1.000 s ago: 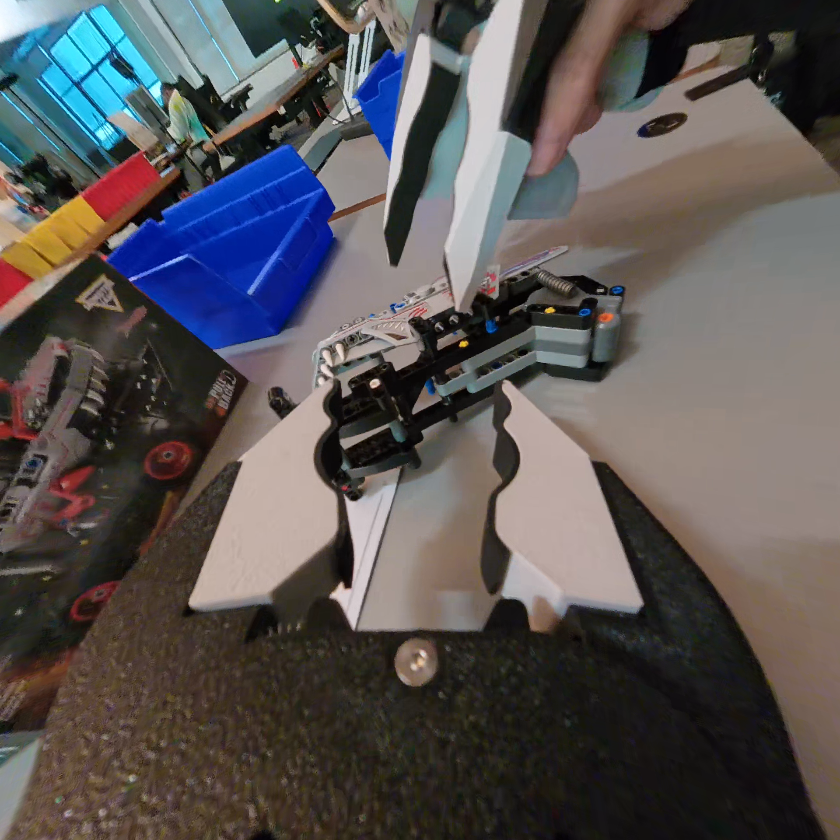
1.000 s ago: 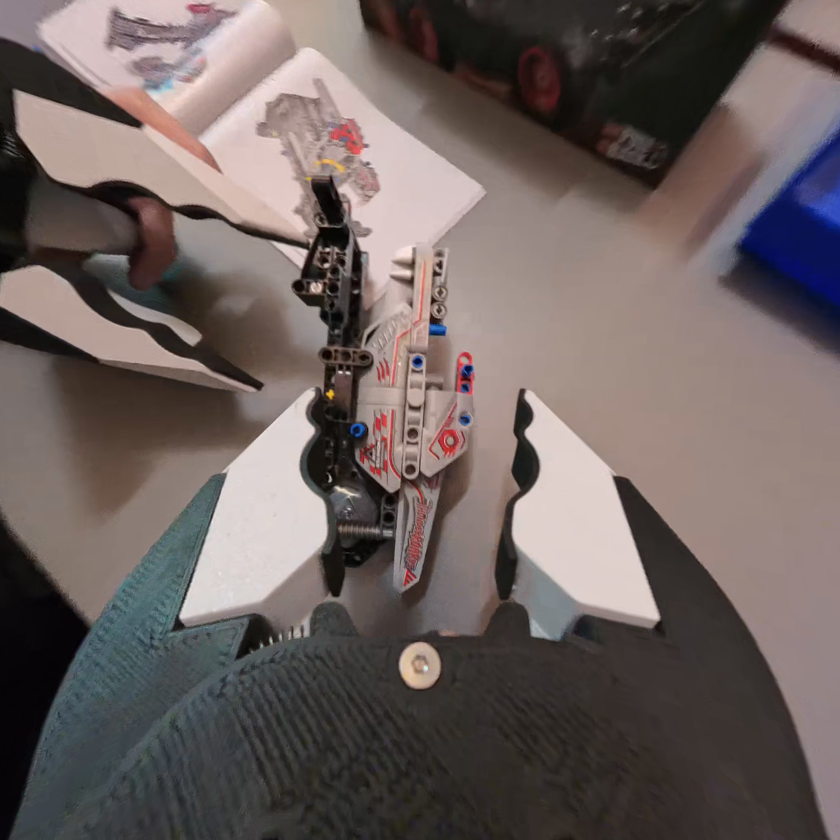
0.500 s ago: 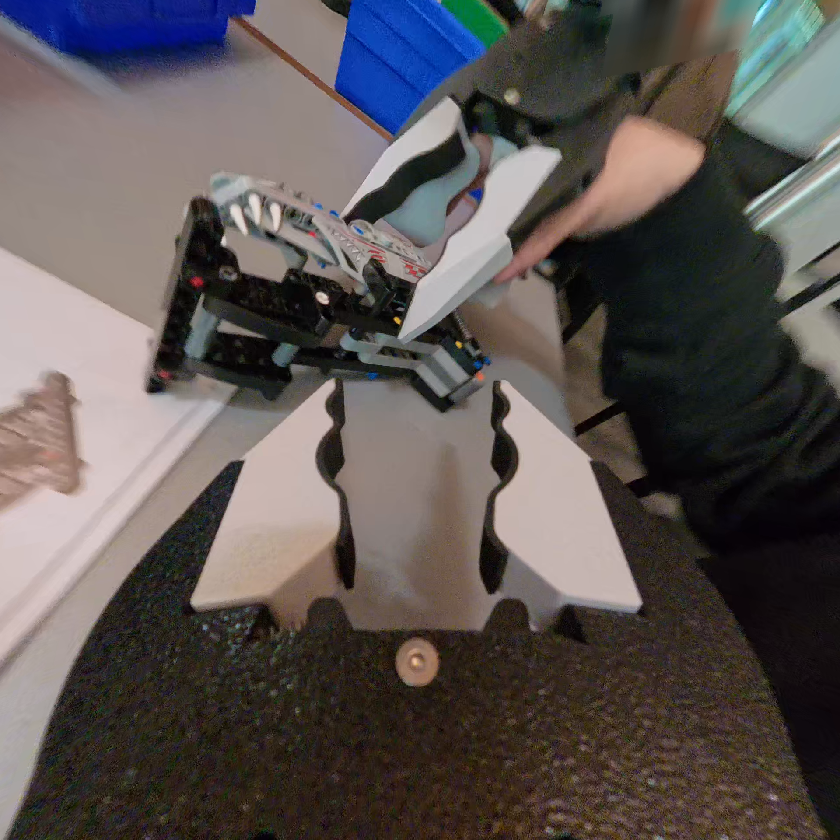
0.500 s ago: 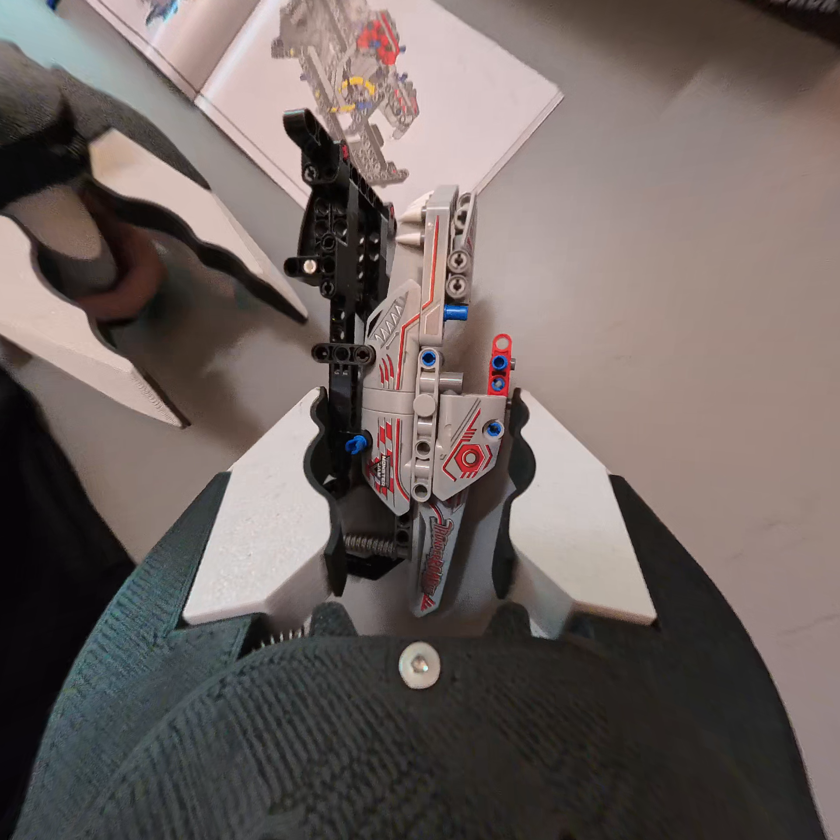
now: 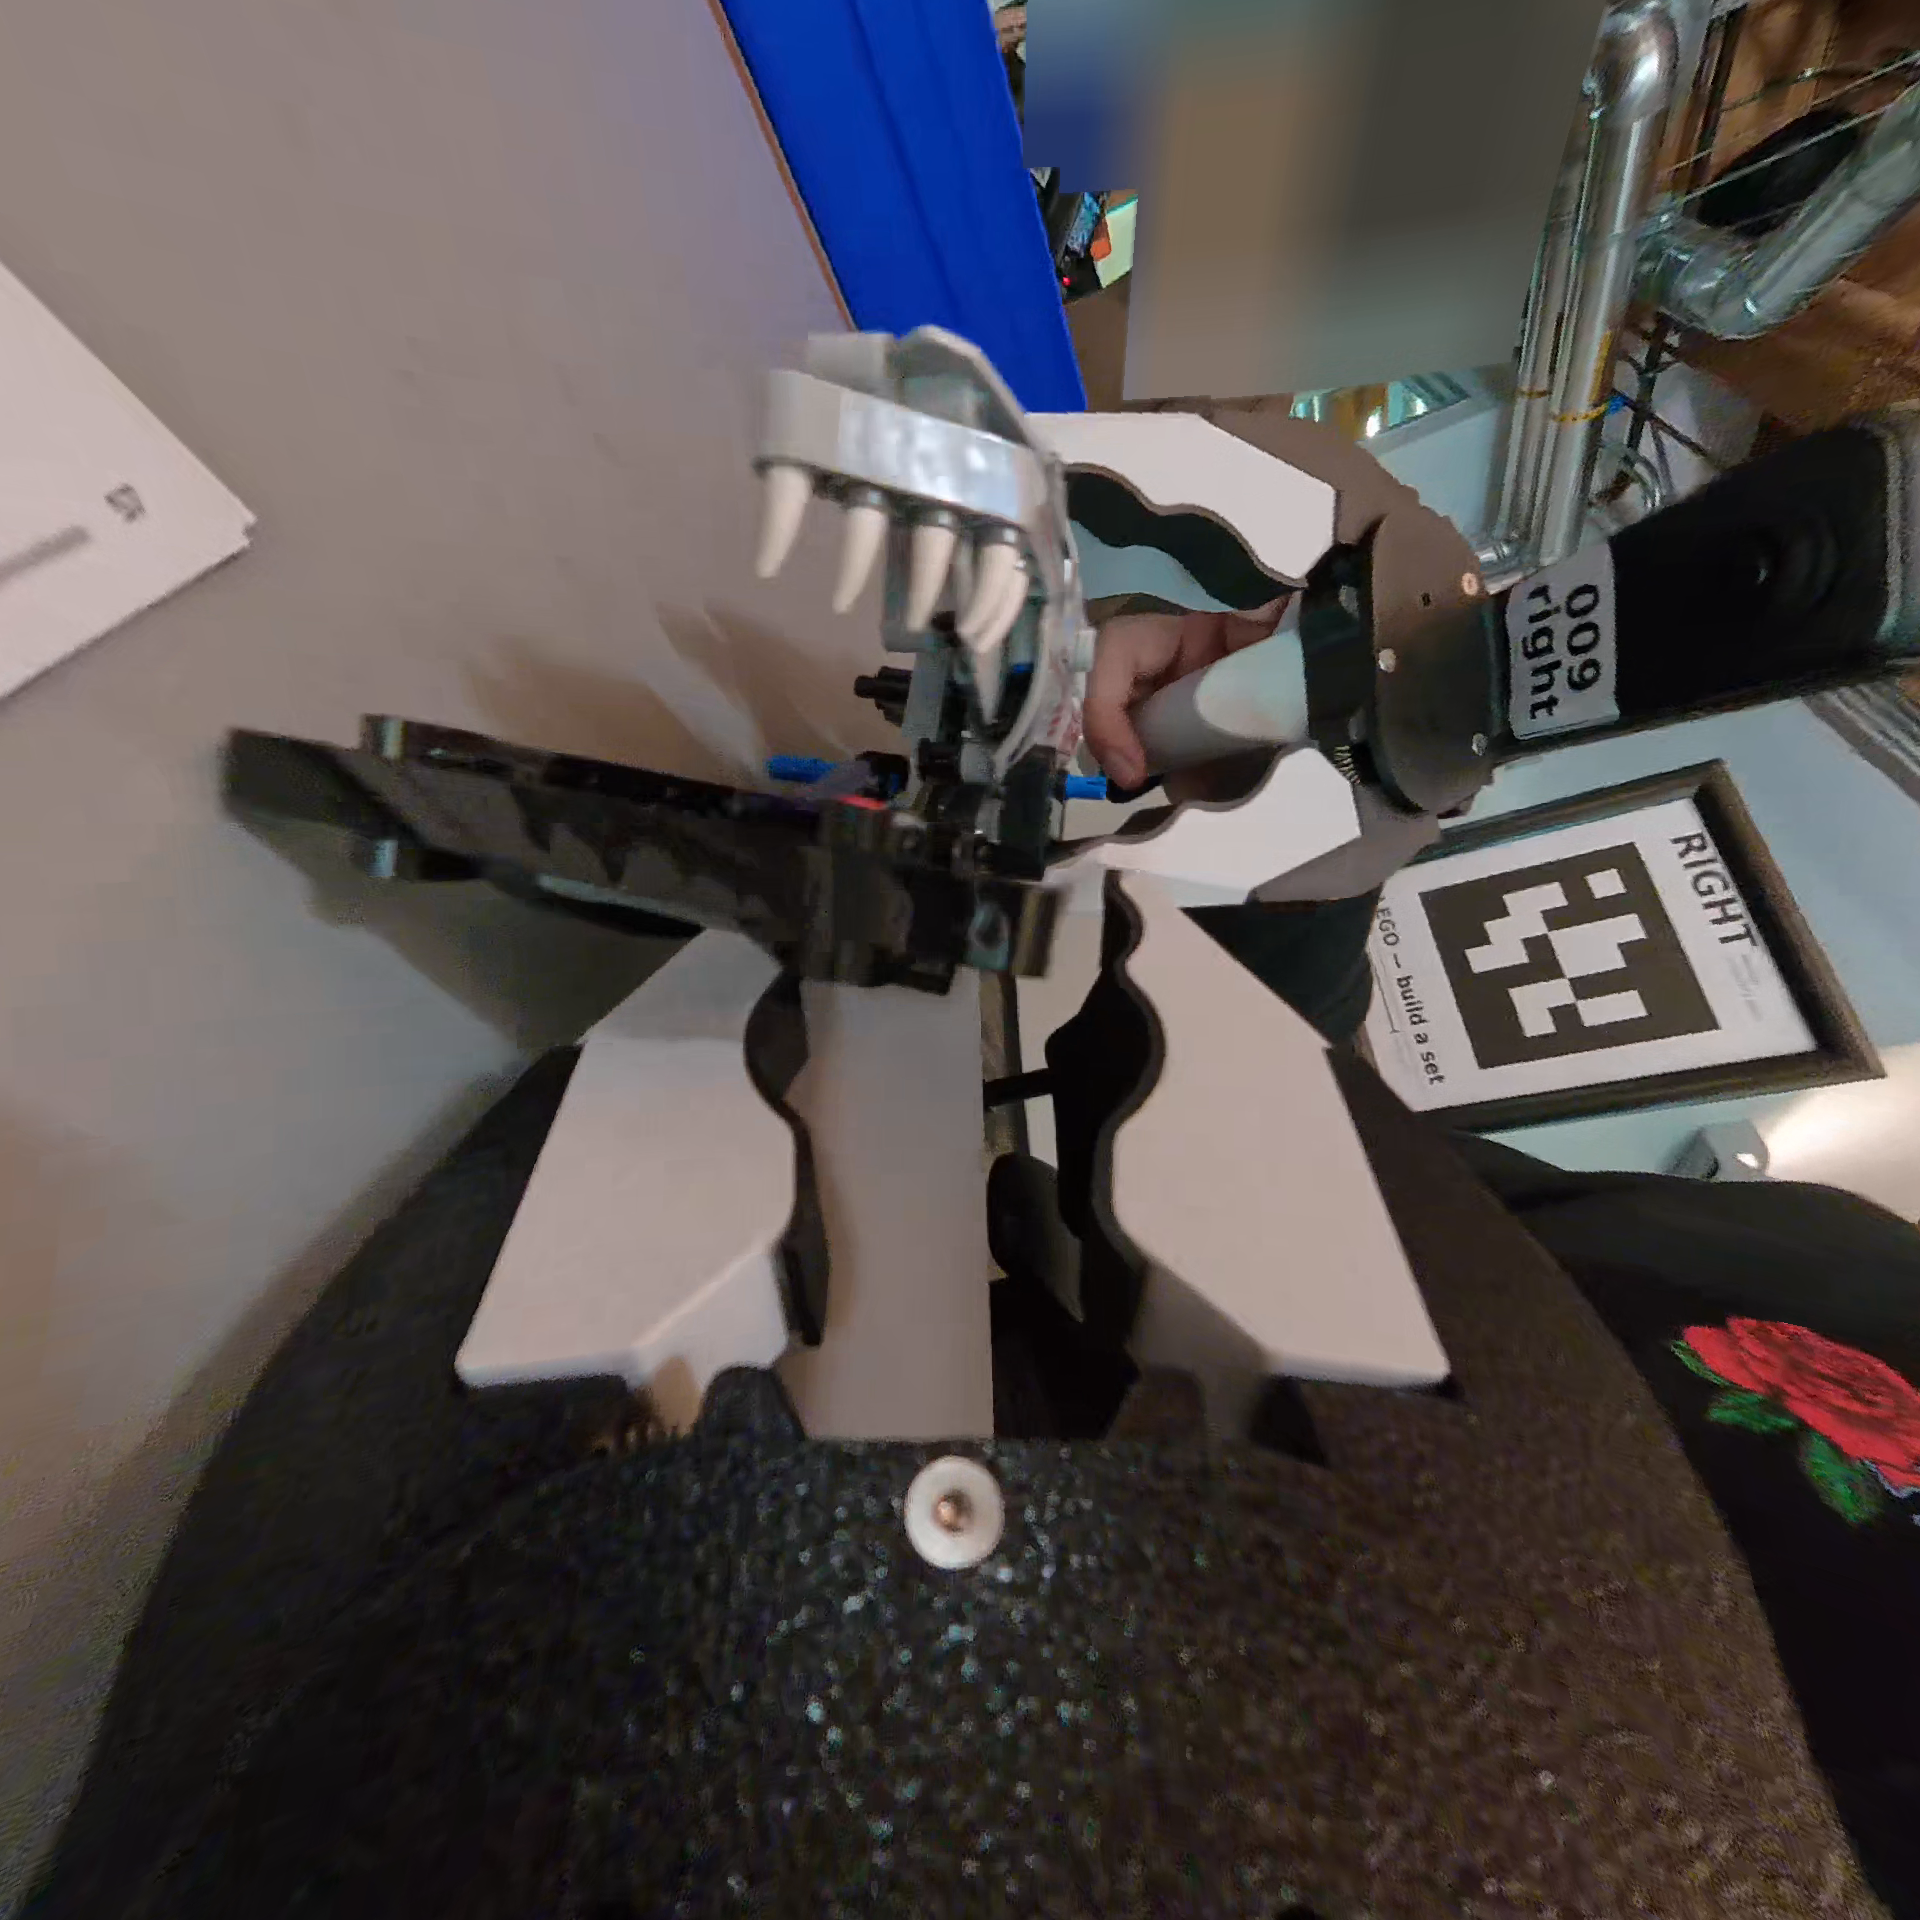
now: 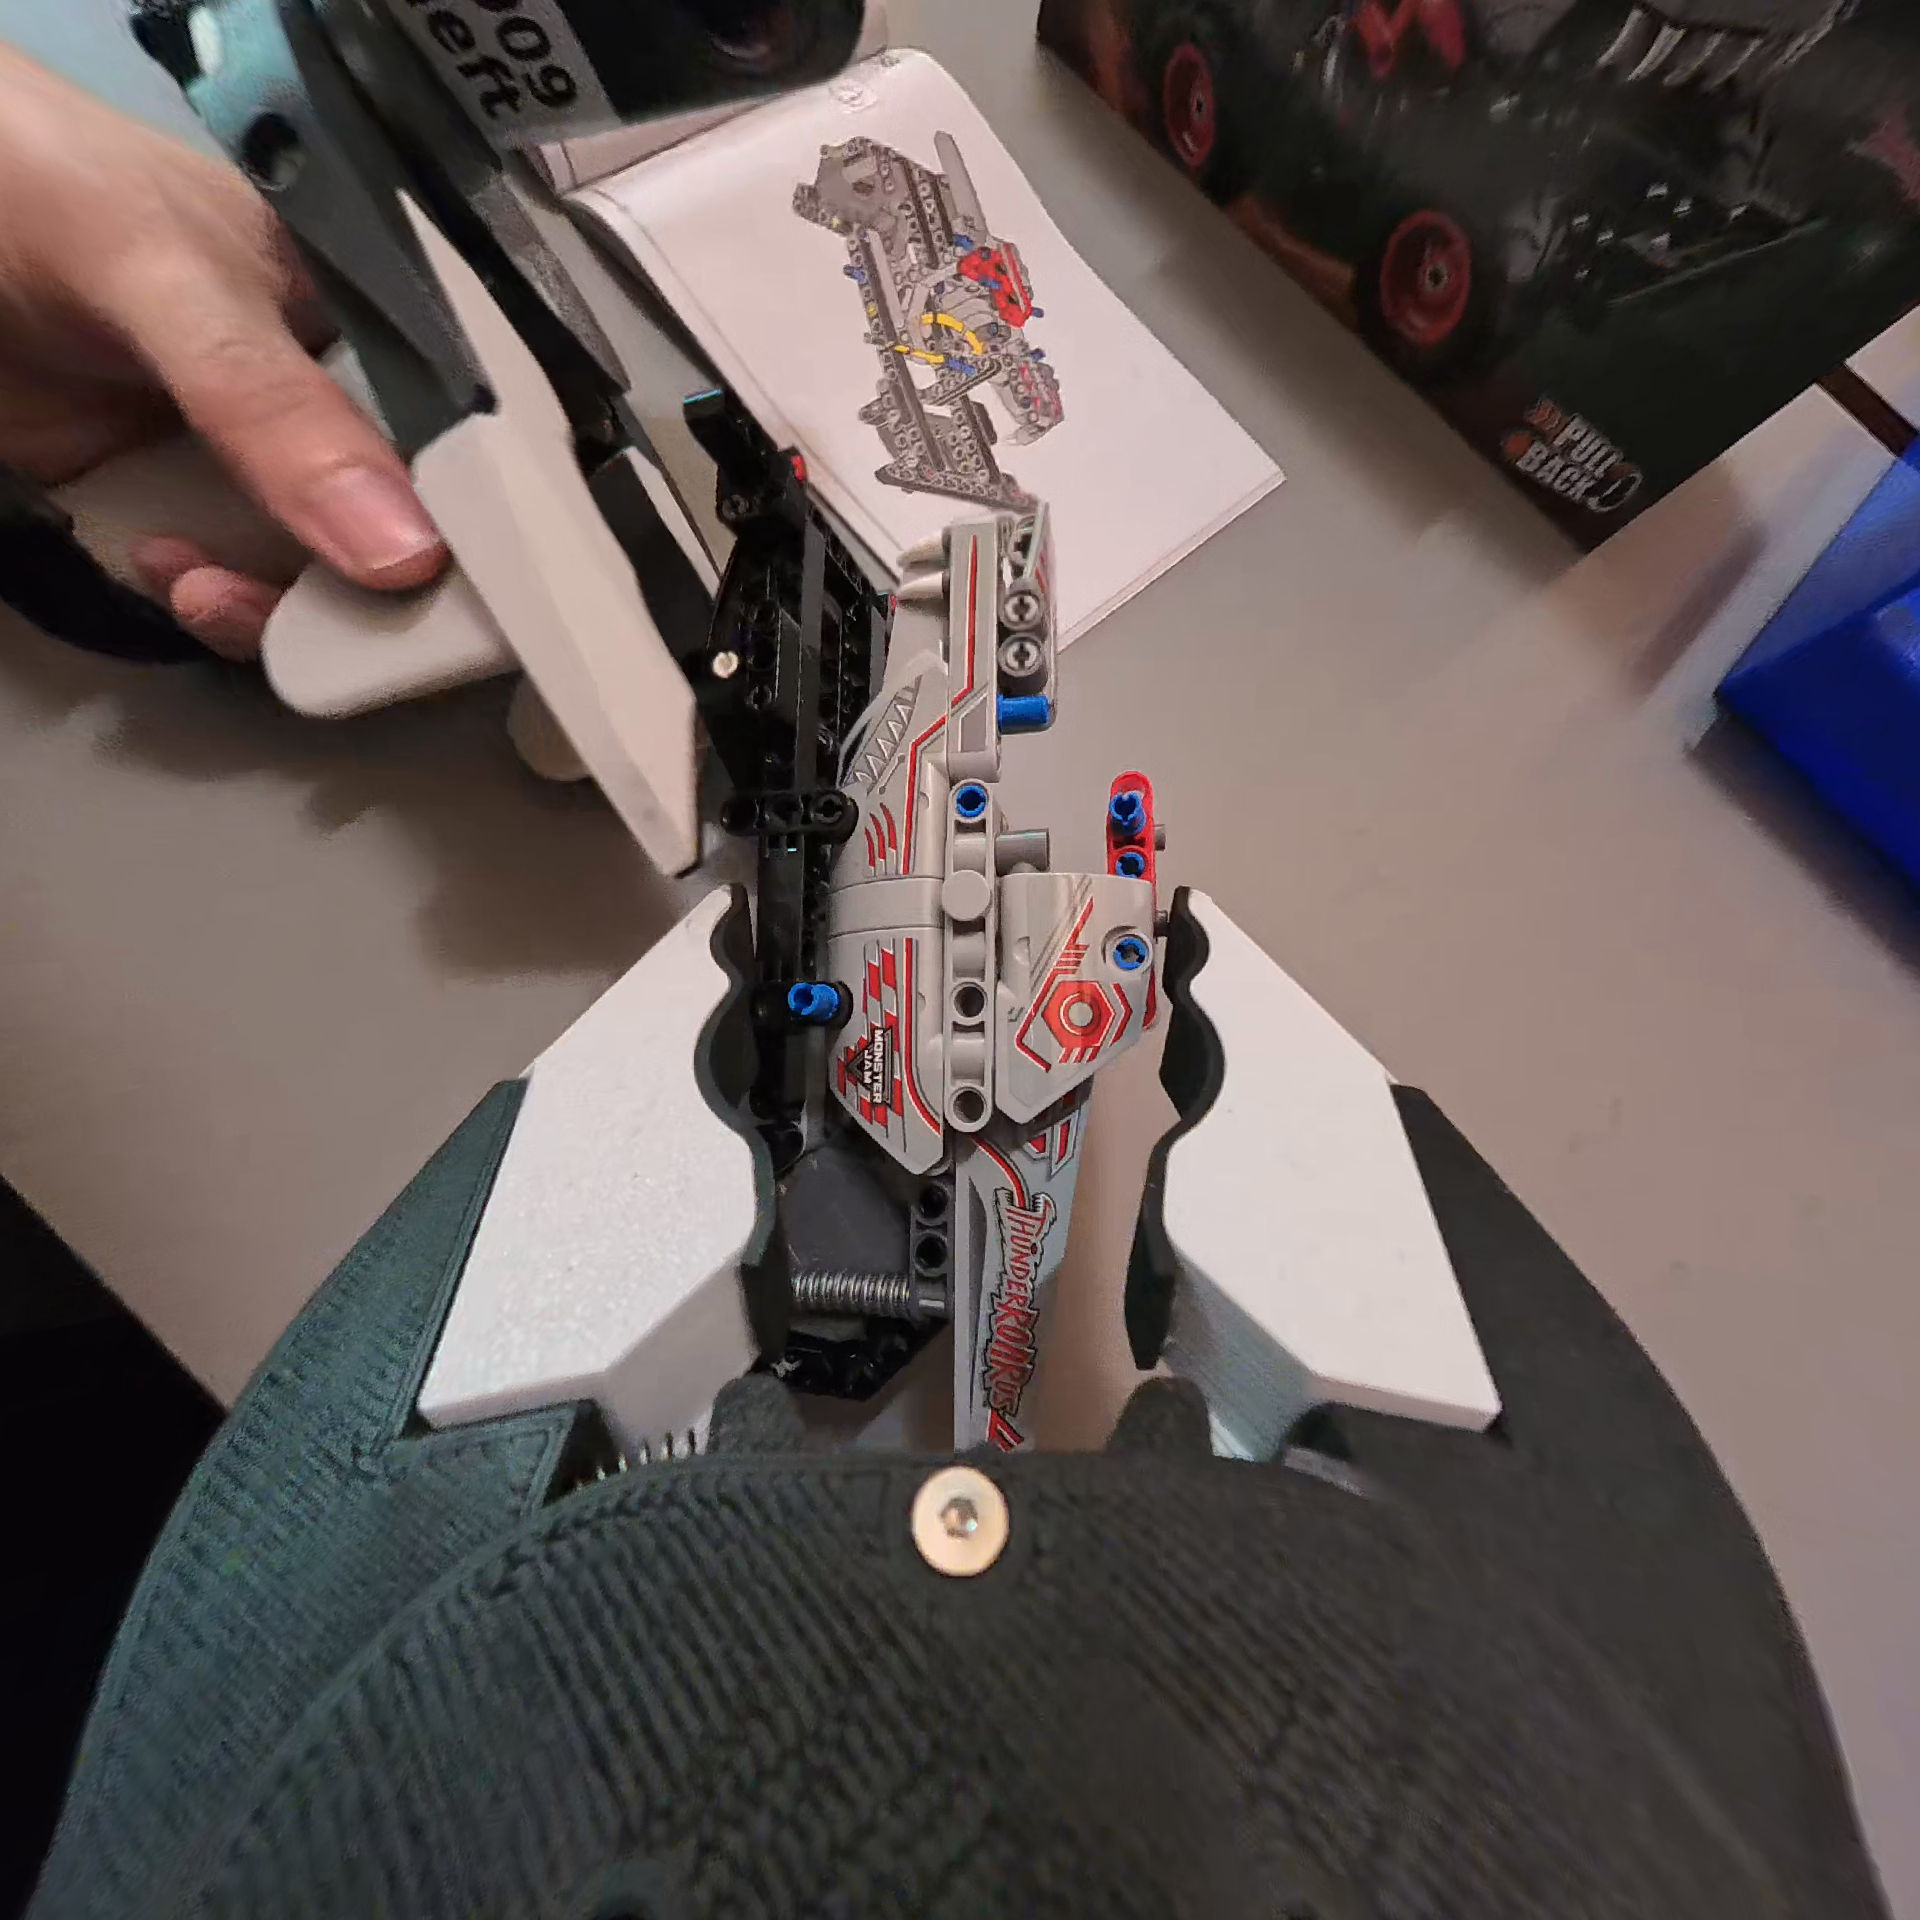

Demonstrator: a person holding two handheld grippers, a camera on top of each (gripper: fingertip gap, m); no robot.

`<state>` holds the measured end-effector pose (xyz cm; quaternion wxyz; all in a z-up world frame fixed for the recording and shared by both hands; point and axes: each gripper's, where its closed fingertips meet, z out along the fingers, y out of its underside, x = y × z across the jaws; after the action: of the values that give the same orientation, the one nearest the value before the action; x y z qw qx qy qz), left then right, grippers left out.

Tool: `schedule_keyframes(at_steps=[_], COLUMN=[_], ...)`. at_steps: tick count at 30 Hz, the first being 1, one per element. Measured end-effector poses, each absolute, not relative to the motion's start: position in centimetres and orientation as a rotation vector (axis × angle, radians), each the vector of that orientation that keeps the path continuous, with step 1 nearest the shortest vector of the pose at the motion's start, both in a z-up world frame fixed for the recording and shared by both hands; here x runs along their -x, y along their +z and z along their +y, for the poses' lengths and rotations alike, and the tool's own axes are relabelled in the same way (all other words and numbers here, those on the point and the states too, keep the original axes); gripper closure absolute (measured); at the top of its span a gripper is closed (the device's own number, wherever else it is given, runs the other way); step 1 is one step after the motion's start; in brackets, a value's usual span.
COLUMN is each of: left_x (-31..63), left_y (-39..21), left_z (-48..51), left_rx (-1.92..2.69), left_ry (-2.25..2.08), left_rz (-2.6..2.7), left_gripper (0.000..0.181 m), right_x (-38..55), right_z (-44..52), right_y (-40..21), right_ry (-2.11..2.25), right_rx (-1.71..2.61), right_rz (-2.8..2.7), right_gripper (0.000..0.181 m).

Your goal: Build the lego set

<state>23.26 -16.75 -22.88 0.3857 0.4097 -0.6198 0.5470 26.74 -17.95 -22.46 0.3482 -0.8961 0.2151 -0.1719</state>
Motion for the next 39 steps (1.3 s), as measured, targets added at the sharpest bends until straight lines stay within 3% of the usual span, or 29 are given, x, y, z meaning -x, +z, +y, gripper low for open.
schedule_keyframes(at_steps=[2,7,10,12,14,20,27,39], left_x=[-23.5,-24.0,-25.2,-25.5,-24.9,-24.1,-23.7,-24.0], left_y=[-23.3,-23.3,-24.6,-24.5,-24.2,-24.0,-23.9,-23.5], left_z=[-16.6,-16.6,-15.8,-15.6,-15.9,-16.2,-17.0,-17.3], left_rx=[-1.084,-1.060,-1.117,-1.123,-1.084,-1.093,-1.094,-1.102], left_ry=[1.387,1.449,1.510,1.498,1.436,1.425,1.395,1.396], left_rz=[-1.558,-1.625,-1.812,-1.801,-1.730,-1.696,-1.714,-1.704], left_gripper=[0.138,0.143,0.181,0.179,0.158,0.158,0.151,0.134], right_x=[-26.6,-26.2,-25.9,-26.0,-26.2,-26.7,-25.3,-26.1], right_z=[-17.9,-17.9,-18.8,-18.8,-19.0,-21.2,-19.7,-18.8], right_y=[-22.4,-23.6,-24.4,-23.4,-22.2,-23.5,-25.7,-25.5], right_ry=[-0.455,-0.428,-0.358,-0.243,-0.121,0.013,0.272,-0.133], right_rx=[2.320,2.362,2.373,2.252,2.126,2.103,2.090,2.163], right_rz=[0.560,0.592,0.619,0.665,0.734,0.863,0.815,0.812], right_gripper=[0.103,0.088,0.094,0.101,0.107,0.090,0.091,0.095])
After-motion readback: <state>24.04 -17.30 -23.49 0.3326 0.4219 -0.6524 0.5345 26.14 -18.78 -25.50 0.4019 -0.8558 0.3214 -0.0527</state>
